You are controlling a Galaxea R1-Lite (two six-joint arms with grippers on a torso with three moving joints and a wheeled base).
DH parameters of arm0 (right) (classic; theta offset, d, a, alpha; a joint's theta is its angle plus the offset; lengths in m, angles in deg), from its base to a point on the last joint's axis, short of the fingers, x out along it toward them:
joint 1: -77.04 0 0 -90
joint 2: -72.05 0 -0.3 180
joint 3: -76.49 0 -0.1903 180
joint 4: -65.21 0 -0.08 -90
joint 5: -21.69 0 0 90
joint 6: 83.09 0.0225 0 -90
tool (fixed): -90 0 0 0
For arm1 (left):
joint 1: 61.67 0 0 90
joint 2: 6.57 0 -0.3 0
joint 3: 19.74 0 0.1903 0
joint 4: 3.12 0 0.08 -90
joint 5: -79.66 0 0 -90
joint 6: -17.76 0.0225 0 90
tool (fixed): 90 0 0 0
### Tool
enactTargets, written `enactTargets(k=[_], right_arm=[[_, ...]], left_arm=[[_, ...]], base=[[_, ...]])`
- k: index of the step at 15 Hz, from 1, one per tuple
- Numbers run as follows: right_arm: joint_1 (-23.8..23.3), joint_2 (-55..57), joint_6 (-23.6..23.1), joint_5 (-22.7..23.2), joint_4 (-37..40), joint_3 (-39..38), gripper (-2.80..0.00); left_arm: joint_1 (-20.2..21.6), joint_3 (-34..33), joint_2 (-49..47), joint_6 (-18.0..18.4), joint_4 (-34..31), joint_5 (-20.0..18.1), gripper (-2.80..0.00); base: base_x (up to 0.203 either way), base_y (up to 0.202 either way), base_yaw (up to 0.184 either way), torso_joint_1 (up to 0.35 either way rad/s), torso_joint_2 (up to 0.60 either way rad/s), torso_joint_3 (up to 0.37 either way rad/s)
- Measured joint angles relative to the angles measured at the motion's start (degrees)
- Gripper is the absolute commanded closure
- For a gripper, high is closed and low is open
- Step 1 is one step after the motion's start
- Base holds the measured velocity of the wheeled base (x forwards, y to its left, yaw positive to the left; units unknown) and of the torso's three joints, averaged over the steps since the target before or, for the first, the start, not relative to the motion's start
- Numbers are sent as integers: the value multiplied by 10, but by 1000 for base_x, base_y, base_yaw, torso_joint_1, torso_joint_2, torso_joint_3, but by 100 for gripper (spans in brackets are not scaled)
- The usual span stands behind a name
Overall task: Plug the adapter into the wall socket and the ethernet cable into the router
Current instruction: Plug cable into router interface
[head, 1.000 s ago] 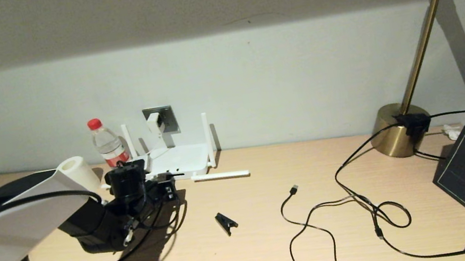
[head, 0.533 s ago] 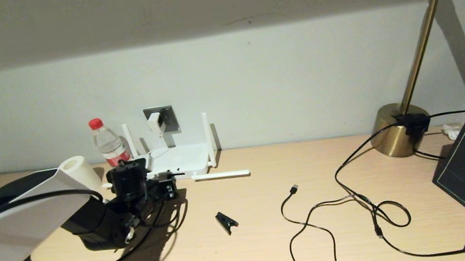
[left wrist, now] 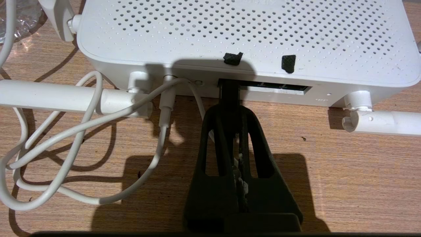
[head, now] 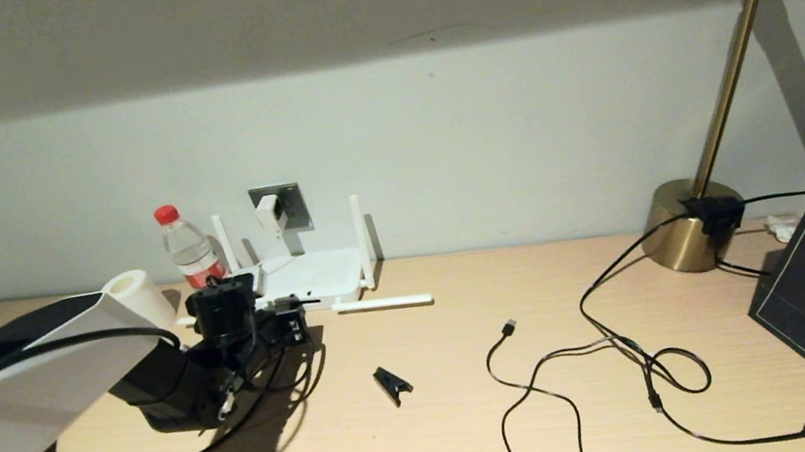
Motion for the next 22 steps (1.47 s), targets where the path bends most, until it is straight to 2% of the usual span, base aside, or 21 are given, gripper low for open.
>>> enactTargets(k=[22], right_arm=[[0, 0, 0, 0, 0, 0, 0]], left_arm=[[4, 12, 4, 0, -15, 0, 0]], base=[[0, 0, 0, 0, 0, 0]])
